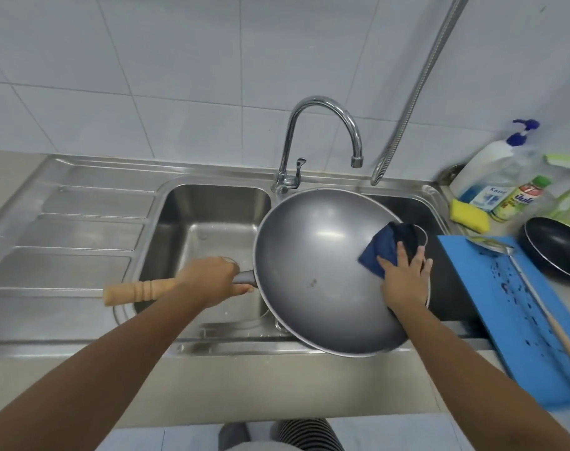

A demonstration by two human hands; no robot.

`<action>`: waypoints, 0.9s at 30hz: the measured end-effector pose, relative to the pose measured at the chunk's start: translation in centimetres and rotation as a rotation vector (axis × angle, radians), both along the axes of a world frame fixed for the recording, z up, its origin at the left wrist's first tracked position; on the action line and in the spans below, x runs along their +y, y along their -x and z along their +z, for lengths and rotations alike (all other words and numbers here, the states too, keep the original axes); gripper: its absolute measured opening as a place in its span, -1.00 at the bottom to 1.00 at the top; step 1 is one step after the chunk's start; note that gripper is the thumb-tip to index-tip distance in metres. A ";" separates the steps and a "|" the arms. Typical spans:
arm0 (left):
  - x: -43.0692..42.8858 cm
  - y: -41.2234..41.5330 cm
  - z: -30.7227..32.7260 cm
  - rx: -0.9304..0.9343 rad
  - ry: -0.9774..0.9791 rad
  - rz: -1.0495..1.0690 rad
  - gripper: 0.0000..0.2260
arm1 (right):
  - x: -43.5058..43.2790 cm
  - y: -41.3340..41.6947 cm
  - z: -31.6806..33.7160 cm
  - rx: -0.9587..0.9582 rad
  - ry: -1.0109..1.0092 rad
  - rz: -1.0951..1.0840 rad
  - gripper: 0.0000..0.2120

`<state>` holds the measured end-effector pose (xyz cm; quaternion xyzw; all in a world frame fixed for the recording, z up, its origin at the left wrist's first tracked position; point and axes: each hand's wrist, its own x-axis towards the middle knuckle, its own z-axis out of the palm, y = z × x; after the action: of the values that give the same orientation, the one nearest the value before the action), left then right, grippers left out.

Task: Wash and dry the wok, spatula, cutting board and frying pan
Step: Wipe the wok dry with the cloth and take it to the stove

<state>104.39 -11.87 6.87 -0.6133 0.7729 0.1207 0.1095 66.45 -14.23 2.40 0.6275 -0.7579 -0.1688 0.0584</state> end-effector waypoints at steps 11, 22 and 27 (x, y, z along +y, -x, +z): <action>-0.4 0.3 -0.7 -0.004 0.006 0.013 -0.43 | 6.8 -14.7 3.1 -1.330 -0.455 -0.179 -0.51; 0.4 -0.1 -2.1 0.025 -0.038 0.043 -0.49 | 7.6 -4.7 2.6 -0.303 -0.162 -0.145 -0.58; 1.2 0.0 -2.6 0.060 -0.032 0.078 -0.46 | 9.5 -12.4 1.9 -0.970 -0.300 -0.023 -0.58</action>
<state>104.44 -10.67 4.28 -0.6372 0.7493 0.1557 0.0912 78.87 -4.71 4.28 0.6269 -0.6720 0.0345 -0.3927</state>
